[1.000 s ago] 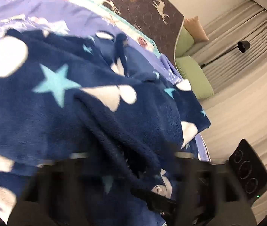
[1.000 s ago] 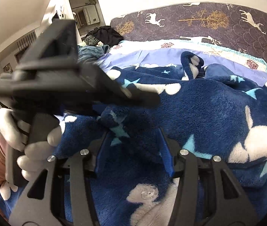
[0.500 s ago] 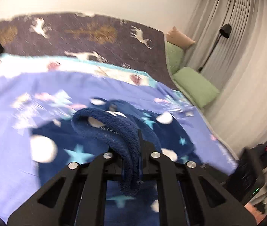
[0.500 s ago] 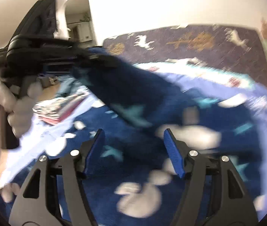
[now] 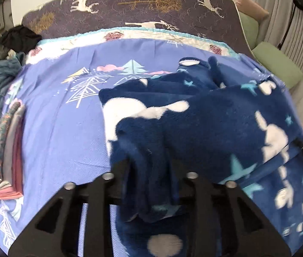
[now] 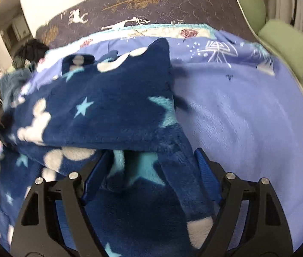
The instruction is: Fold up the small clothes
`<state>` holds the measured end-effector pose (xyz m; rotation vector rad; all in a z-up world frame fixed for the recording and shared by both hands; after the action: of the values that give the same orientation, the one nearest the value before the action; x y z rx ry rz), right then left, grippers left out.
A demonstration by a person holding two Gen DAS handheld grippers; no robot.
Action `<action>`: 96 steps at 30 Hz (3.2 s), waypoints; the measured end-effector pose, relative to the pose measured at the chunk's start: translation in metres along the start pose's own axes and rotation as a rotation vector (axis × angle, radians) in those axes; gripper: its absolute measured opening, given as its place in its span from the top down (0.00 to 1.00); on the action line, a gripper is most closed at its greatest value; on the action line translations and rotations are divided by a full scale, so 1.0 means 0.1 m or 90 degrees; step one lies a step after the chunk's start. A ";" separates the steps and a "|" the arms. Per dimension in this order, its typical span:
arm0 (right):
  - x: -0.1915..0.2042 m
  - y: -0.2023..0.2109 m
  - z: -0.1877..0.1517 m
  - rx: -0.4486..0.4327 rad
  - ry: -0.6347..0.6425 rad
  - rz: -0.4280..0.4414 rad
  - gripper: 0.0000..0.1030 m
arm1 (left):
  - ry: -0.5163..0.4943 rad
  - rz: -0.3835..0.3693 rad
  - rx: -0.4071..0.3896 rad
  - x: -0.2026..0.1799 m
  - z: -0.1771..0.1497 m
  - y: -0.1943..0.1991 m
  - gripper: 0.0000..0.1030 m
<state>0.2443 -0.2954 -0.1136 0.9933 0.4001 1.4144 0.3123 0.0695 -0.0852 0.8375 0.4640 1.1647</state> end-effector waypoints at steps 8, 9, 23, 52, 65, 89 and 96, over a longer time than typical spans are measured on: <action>0.17 0.65 0.09 -0.133 -0.012 0.187 0.34 | 0.002 0.025 -0.097 -0.10 0.16 0.41 0.61; 0.23 0.65 0.08 -0.138 -0.003 0.202 0.38 | -0.005 0.021 -0.090 -0.14 0.16 0.36 0.61; 0.51 0.42 0.61 -0.032 -0.028 0.192 0.41 | -0.010 -0.085 -0.113 -0.34 0.93 0.01 0.30; 0.80 -0.55 1.17 0.005 -0.061 0.150 0.92 | 0.038 -0.027 -0.043 -0.23 1.05 -0.44 0.75; 1.05 -1.09 0.88 0.044 -0.008 0.108 0.87 | -0.003 -0.095 0.031 -0.48 1.06 -1.12 0.74; -0.17 1.83 -1.41 -0.010 -0.019 0.228 0.53 | -0.039 -0.122 -0.132 -0.67 -1.63 1.82 0.29; 0.67 2.03 -2.20 0.126 0.102 0.396 0.53 | -0.098 -0.149 -0.141 -1.23 -1.88 2.03 0.29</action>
<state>-0.0384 -0.1888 -0.0606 1.2317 0.3691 2.0535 0.0116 0.0477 -0.0567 0.6554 0.2917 0.9092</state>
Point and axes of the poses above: each gripper's, at about its wrist camera, not at the fingertips, and y roughly against the way its jaws point, x to its left, z to its top, the point moved 2 cm from there along -y, roughly the way its jaws point, and after that the axes turned 12 degrees about -y, right-handed, at the moved point
